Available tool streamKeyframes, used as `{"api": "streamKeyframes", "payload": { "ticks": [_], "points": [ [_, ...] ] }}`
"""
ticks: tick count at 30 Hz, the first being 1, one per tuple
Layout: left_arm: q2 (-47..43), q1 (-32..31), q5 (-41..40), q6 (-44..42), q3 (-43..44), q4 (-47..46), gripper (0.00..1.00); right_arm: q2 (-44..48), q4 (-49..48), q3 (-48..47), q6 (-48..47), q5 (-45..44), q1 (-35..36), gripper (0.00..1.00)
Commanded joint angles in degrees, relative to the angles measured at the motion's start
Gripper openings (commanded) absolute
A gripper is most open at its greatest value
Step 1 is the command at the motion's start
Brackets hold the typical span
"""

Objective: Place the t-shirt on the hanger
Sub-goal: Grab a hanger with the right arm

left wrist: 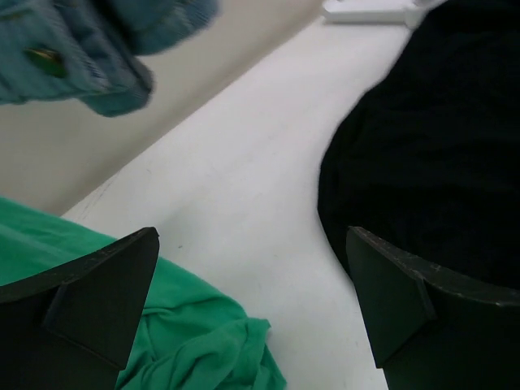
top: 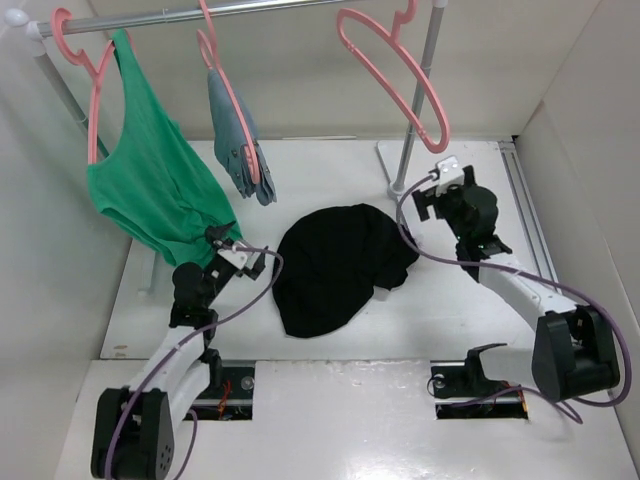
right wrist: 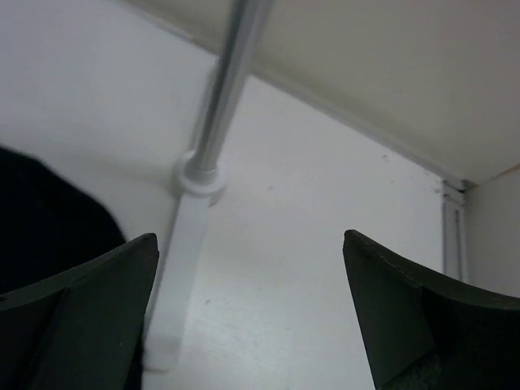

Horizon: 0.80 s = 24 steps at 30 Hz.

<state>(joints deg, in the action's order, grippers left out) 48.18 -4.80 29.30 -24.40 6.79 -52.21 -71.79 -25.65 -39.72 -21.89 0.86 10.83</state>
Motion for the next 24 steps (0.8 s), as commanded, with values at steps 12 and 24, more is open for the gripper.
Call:
{"api": "streamKeyframes", "payload": {
  "ticks": [12, 24],
  "points": [
    [-4.69, -8.20, 10.18, -35.73, 12.09, 47.97, 0.99, 1.39, 29.33, -7.55, -1.93, -2.37, 25.28, 1.00],
    [12.46, -25.32, 2.53, -52.65, 21.52, 60.29, 0.90, -4.22, 31.20, -8.09, 4.92, 1.51, 29.07, 0.99]
  ]
}}
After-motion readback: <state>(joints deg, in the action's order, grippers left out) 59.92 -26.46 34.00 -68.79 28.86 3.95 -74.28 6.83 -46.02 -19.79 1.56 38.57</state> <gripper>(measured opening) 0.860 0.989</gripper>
